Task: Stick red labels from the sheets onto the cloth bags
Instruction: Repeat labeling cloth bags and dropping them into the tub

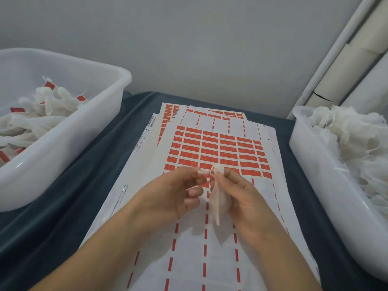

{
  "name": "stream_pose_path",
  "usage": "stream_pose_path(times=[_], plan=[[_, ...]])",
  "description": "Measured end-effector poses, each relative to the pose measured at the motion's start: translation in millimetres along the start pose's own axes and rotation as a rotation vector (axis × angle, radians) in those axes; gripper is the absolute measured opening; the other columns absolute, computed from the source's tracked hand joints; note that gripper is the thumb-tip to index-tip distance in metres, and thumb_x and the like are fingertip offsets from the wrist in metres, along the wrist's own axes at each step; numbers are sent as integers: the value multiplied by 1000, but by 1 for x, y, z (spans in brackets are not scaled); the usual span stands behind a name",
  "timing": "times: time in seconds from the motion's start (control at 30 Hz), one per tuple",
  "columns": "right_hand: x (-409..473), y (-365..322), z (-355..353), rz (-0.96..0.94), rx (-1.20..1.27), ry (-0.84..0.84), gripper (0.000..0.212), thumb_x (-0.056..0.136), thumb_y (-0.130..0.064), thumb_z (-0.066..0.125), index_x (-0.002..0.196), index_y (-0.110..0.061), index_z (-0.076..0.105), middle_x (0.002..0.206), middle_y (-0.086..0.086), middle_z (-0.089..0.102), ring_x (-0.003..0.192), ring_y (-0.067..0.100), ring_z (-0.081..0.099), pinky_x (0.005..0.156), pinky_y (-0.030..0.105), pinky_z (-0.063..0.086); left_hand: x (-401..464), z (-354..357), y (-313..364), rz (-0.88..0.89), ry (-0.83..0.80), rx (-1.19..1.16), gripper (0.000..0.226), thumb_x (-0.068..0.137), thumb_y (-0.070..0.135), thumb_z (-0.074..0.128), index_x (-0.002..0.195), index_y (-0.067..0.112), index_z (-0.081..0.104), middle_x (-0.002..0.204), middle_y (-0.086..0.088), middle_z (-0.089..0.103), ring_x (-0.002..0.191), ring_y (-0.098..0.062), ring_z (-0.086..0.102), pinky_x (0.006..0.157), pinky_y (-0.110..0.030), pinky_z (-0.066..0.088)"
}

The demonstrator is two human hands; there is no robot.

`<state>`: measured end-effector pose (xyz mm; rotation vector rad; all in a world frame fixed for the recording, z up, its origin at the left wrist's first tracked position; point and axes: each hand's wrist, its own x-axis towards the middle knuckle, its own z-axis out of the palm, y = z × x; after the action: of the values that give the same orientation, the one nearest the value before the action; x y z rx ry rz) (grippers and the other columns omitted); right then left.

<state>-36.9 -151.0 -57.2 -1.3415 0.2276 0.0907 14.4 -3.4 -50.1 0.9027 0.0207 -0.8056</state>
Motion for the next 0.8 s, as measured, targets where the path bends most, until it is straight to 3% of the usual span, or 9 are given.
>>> stream_pose_path(times=[0.1, 0.17, 0.33, 0.4, 0.5, 0.57, 0.63, 0.73, 0.8], plan=[[2, -1, -1, 11, -32, 6, 30, 66, -41, 66, 96, -43, 68, 100, -16, 69, 98, 12, 63, 80, 23, 52, -4, -8, 9, 21, -85, -346, 25, 63, 8, 71, 87, 4, 64, 75, -9, 57, 51, -11, 45, 43, -18, 42], [2, 0, 0, 13, -44, 1, 31, 65, -42, 66, 95, -46, 67, 100, -18, 69, 96, 12, 64, 77, 20, 53, -3, -11, 13, 94, -94, -383, 9, 69, 6, 66, 77, 4, 69, 72, -7, 56, 51, -10, 45, 42, -18, 42], [3, 0, 7, 9, -10, -74, 34, 67, -37, 68, 100, -44, 63, 98, -20, 69, 90, 1, 66, 66, 14, 52, 5, -20, 17, 242, -77, -399, 17, 80, 10, 57, 75, 7, 73, 68, -5, 58, 49, -11, 48, 46, -21, 46], [2, -1, 8, 0, -60, -66, 31, 70, -39, 66, 98, -49, 62, 95, -26, 67, 88, -4, 64, 62, 12, 51, 10, -17, 15, 274, -15, -317, 14, 78, 16, 60, 85, 9, 69, 70, -5, 63, 52, -12, 56, 49, -23, 49], [0, 0, 4, 13, -176, -13, 27, 69, -46, 63, 95, -52, 62, 90, -35, 63, 84, -6, 62, 57, 8, 49, 16, -15, 10, 295, 120, 38, 31, 74, 32, 61, 100, 15, 61, 86, 0, 74, 78, -17, 71, 60, -24, 55], [0, 3, 0, -3, -236, 10, 27, 65, -50, 60, 92, -53, 63, 91, -35, 62, 93, 0, 59, 74, 16, 50, 13, -14, 7, 336, 72, 166, 33, 78, 37, 54, 106, 20, 58, 96, 2, 73, 89, -19, 70, 64, -22, 55], [2, 3, 0, -46, -331, 3, 27, 64, -55, 58, 90, -55, 62, 93, -38, 59, 98, -4, 54, 83, 17, 44, 10, -15, 7, 374, 101, 195, 34, 77, 37, 51, 103, 18, 61, 93, 0, 73, 86, -19, 71, 66, -22, 55], [6, 8, 4, -111, -546, -22, 21, 73, -53, 57, 92, -46, 60, 90, -38, 59, 89, -12, 54, 67, 3, 38, 12, -14, 3, 340, 236, 319, 24, 88, 33, 47, 97, 13, 58, 67, 3, 68, 65, -12, 69, 65, -21, 56], [8, 14, 5, -148, -649, -36, 14, 81, -45, 58, 94, -43, 58, 95, -36, 58, 92, -8, 54, 68, 1, 41, 16, -13, -2, 328, 342, 443, 17, 93, 30, 44, 93, 17, 55, 58, 8, 62, 53, -5, 62, 60, -17, 53]])
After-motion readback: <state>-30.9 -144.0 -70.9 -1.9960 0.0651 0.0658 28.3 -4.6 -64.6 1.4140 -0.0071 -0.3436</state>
